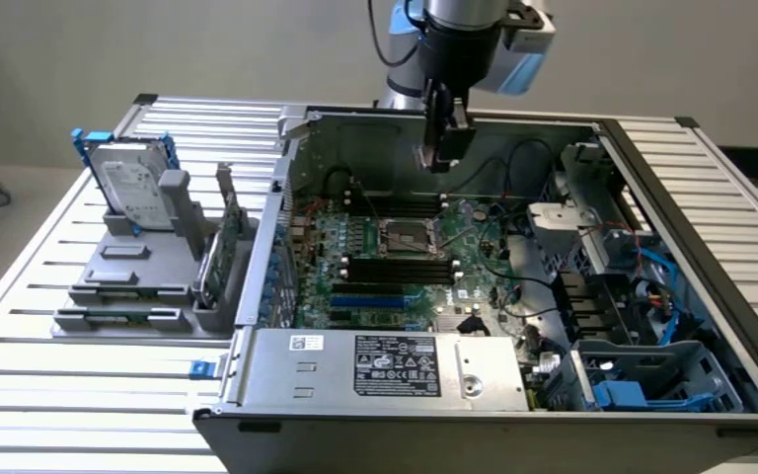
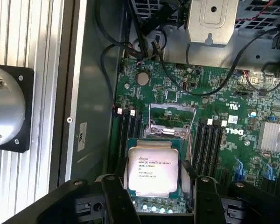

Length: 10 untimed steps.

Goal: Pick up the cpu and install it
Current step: 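Place the cpu into insertion slot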

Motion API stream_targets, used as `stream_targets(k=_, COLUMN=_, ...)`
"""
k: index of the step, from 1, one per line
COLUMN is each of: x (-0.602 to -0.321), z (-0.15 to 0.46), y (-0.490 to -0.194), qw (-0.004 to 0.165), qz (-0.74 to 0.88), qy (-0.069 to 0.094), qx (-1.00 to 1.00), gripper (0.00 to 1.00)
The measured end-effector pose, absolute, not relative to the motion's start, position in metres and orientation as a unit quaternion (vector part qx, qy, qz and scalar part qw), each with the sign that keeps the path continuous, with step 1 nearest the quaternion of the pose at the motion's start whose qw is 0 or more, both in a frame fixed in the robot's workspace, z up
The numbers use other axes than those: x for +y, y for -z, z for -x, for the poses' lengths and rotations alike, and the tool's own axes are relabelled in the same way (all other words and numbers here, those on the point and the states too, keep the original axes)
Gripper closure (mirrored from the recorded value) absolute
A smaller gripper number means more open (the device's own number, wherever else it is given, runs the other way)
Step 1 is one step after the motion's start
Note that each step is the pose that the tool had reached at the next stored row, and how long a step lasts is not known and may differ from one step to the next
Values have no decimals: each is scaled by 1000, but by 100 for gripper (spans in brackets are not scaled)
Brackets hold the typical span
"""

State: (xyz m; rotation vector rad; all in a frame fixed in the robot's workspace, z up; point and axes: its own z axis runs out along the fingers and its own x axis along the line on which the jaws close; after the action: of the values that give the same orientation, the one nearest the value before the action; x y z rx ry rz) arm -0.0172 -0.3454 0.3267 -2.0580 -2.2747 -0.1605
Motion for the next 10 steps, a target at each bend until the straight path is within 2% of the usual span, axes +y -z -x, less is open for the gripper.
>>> stream_targets(k=10, x=-348, z=45, y=-325, qw=35, qz=670, qy=52, qx=-739, gripper=46)
